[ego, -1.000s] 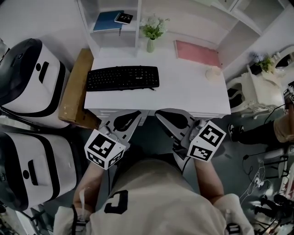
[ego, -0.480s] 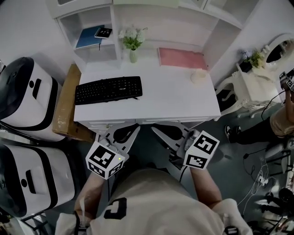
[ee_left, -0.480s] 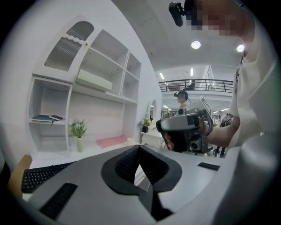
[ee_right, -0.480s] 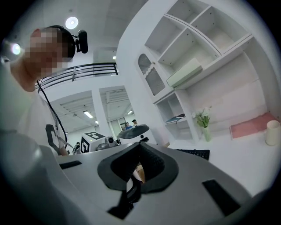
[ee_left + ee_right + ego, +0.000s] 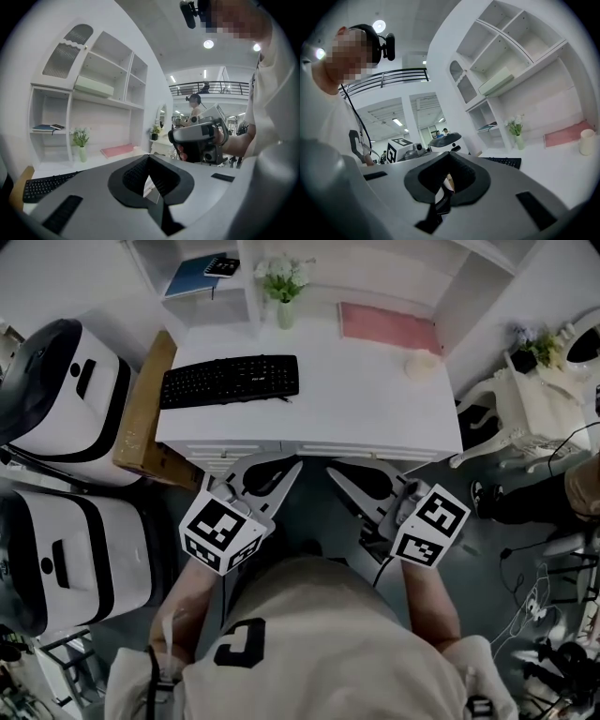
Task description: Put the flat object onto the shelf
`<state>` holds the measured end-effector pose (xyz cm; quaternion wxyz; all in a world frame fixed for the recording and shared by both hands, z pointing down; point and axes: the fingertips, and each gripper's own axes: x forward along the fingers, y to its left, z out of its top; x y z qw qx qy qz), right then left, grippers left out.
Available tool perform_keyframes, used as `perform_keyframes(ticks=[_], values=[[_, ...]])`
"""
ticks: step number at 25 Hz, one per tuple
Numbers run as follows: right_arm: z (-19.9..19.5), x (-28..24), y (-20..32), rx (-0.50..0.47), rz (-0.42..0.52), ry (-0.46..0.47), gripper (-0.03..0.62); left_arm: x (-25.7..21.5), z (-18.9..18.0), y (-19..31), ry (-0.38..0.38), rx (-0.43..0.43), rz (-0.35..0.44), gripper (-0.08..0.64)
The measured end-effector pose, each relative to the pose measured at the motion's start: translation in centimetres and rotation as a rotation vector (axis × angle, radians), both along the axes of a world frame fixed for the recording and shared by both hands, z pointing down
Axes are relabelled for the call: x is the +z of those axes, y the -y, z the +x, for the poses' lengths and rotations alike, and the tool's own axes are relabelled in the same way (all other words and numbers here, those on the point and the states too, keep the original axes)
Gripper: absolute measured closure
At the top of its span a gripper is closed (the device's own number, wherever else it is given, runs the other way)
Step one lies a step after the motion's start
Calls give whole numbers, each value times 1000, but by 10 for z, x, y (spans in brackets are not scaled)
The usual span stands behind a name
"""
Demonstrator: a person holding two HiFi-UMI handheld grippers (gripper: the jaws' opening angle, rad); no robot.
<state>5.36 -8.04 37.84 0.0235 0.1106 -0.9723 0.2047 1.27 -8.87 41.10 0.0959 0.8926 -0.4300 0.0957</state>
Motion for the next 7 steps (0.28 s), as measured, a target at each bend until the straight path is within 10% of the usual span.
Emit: perform_keyframes(ticks=[7], values=[[7, 3, -6, -25, -5, 12, 568, 1, 6, -8, 16, -26, 2, 546]])
